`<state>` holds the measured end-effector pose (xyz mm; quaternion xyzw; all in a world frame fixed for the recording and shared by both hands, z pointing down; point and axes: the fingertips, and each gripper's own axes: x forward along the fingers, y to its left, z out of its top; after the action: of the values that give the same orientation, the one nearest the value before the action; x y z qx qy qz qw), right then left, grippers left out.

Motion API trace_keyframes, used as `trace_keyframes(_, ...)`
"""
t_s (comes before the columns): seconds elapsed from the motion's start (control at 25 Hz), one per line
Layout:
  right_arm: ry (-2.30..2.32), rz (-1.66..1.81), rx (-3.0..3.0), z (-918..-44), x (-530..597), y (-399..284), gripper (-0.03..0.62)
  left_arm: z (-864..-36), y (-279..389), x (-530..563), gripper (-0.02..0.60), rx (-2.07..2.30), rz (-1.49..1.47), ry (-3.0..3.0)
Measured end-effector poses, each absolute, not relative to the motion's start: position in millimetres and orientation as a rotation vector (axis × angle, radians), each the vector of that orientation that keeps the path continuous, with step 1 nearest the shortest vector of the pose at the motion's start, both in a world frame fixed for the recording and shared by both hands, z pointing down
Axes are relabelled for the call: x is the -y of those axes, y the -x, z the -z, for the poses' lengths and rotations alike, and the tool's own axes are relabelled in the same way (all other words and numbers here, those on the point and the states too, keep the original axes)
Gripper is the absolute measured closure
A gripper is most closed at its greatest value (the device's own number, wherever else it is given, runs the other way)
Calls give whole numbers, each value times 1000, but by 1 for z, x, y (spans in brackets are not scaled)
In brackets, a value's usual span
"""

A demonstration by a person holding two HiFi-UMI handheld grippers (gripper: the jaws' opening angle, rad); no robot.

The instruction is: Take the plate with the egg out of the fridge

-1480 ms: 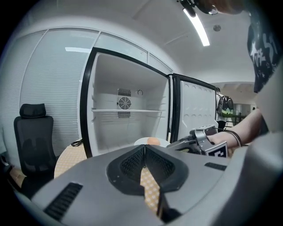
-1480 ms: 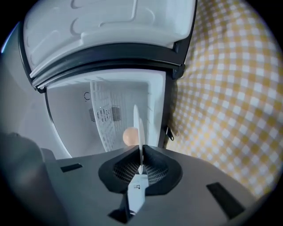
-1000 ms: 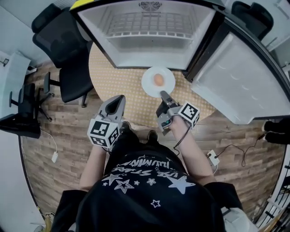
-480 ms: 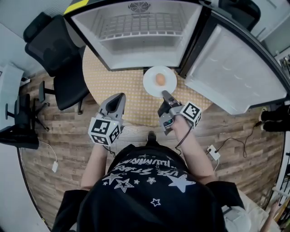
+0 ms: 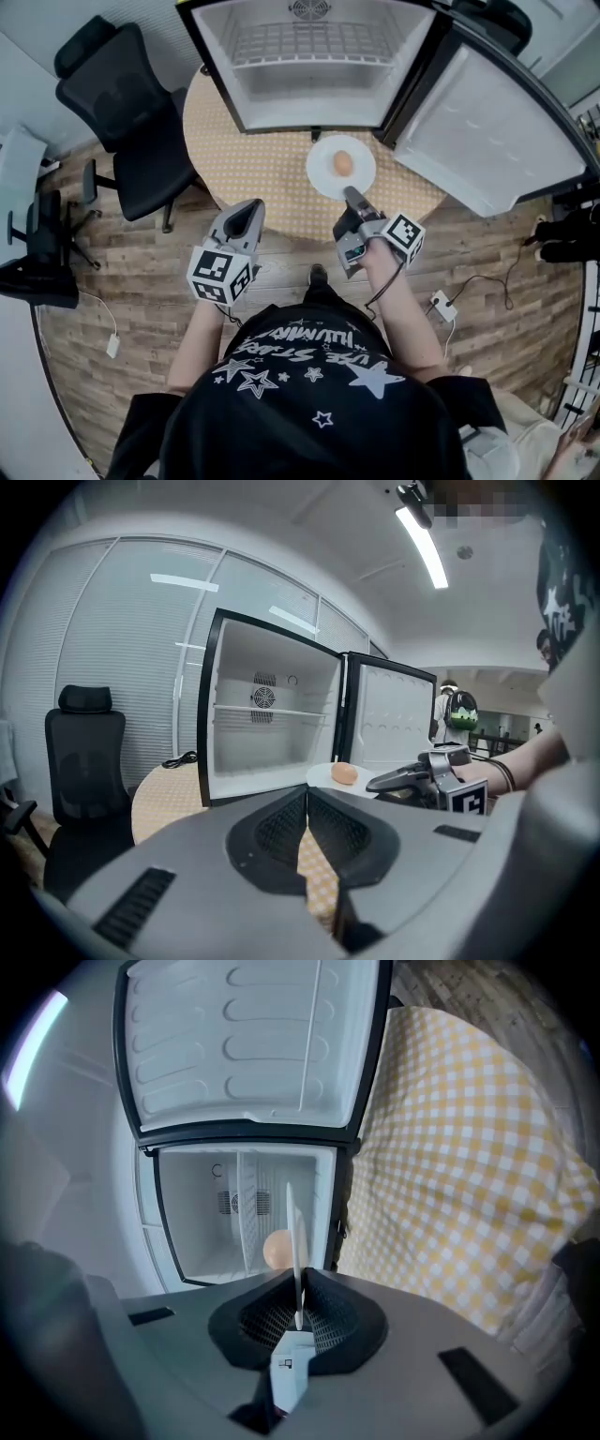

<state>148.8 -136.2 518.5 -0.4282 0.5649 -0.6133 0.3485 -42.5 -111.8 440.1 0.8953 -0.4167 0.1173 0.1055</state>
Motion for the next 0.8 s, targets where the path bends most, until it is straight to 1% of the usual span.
trace_keyframes(0.6, 1131, 1520, -1463, -512, 40, -105, 560, -440, 84, 21, 572, 1122, -326, -2709)
trace_keyframes(0.8, 1148, 1501, -1443, -513, -15, -85, 560, -442, 107, -28, 572, 1087, -323, -2727)
